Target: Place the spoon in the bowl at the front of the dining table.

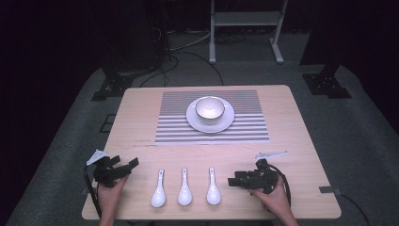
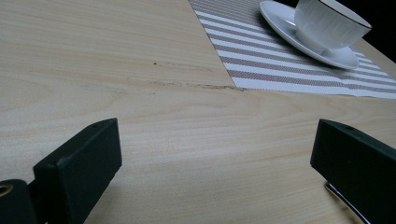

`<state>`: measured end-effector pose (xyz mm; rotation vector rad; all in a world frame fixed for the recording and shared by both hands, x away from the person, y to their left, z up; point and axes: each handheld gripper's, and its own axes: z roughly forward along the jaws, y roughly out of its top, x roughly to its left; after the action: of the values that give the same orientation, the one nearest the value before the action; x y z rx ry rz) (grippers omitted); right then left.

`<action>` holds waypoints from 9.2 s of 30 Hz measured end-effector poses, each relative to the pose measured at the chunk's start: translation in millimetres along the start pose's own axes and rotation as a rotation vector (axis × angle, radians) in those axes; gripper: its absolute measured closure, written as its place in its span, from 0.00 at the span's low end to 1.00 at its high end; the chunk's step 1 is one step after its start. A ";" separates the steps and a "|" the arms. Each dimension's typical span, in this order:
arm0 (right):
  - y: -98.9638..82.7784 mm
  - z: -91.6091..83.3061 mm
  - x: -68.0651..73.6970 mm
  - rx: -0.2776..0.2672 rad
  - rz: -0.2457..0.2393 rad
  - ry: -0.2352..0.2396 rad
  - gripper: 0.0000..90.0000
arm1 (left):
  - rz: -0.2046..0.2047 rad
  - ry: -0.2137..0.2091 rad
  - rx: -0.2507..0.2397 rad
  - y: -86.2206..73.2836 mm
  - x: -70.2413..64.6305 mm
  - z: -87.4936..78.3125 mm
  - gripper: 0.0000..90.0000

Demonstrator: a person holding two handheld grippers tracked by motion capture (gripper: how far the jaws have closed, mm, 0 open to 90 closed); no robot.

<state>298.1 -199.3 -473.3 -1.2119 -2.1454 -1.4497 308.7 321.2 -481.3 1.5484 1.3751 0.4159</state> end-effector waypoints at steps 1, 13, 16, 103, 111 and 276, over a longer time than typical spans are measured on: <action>1.5 1.2 0.6 0.002 0.000 0.001 0.34 | -0.001 0.000 -0.001 0.0 0.0 0.0 0.01; 16.5 14.9 6.4 0.032 -0.022 0.002 0.36 | -0.001 0.000 0.001 0.0 0.0 0.2 0.01; 21.1 19.3 8.3 0.040 -0.034 0.002 0.37 | -0.003 0.000 0.000 0.1 0.1 0.1 0.01; 43.0 85.6 24.9 0.237 -0.160 -0.289 0.93 | -0.007 -0.002 -0.008 0.1 0.7 0.0 0.01; 45.9 76.2 21.6 0.223 -0.107 -0.216 0.94 | -0.007 -0.002 -0.008 0.2 0.8 0.0 0.01; 193.8 49.2 -99.7 -0.416 0.429 -0.234 0.94 | -0.007 -0.011 -0.010 0.0 1.1 -0.2 0.01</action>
<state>517.5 -177.0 -437.0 -1.9318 -1.5964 -1.6572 308.9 322.2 -481.6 1.5353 1.3675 0.4096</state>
